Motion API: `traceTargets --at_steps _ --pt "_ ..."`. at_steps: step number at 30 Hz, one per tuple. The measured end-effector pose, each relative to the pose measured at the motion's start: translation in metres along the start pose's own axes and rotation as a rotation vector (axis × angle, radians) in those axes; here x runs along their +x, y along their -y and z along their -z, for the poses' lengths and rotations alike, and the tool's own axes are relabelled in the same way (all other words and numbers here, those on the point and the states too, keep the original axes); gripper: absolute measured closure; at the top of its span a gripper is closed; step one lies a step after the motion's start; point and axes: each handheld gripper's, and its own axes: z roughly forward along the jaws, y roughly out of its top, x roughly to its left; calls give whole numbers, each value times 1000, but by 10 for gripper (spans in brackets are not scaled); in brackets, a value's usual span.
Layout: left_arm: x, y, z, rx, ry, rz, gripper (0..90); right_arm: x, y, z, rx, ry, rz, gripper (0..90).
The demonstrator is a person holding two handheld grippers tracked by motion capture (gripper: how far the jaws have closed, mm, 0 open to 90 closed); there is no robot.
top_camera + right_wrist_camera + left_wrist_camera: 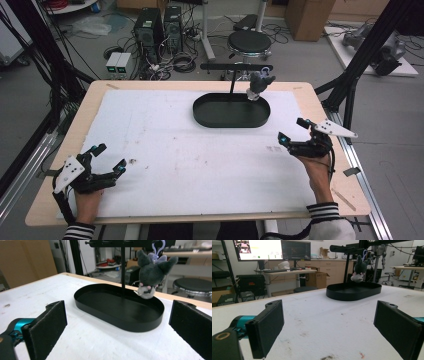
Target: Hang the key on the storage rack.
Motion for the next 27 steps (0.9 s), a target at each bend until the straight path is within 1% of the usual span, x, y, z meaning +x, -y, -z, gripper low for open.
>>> traceTargets --at_steps 3,4,5,7,9,10,11,12,15,18,19,20,23,25,27 --pt "0 0 0 1 -1 5 98 2 10 12 -37 7 2 4" --pt "0 0 0 0 -1 5 98 2 13 14 -51 9 10 4" --pt "0 0 0 2 -1 3 98 3 16 17 -61 0 6 4" --pt "0 0 0 1 0 5 98 5 24 21 -91 4 20 4" --pt "0 0 0 -1 1 3 98 8 33 23 -102 8 28 4" --pt "0 0 0 0 0 1 98 9 38 24 -100 15 22 4" --pt "0 0 0 -1 0 0 98 10 43 25 -113 16 23 4" --pt "0 0 0 -2 0 1 98 11 48 25 -123 13 12 4" --pt "0 0 0 -3 2 -1 98 12 63 25 -130 3 -13 4" --pt "0 0 1 -6 1 -2 98 13 73 23 -128 6 -10 4" --pt "0 0 1 -8 0 -3 98 15 74 23 -131 12 2 4" --pt "0 0 1 -6 -1 -1 98 17 75 24 -136 7 21 4" --pt "0 0 1 -6 0 2 98 20 75 22 -124 0 60 5" --pt "0 0 1 -7 0 0 98 21 75 22 -120 -1 69 5" --pt "0 0 1 -8 0 -1 99 21 75 22 -113 4 66 4"
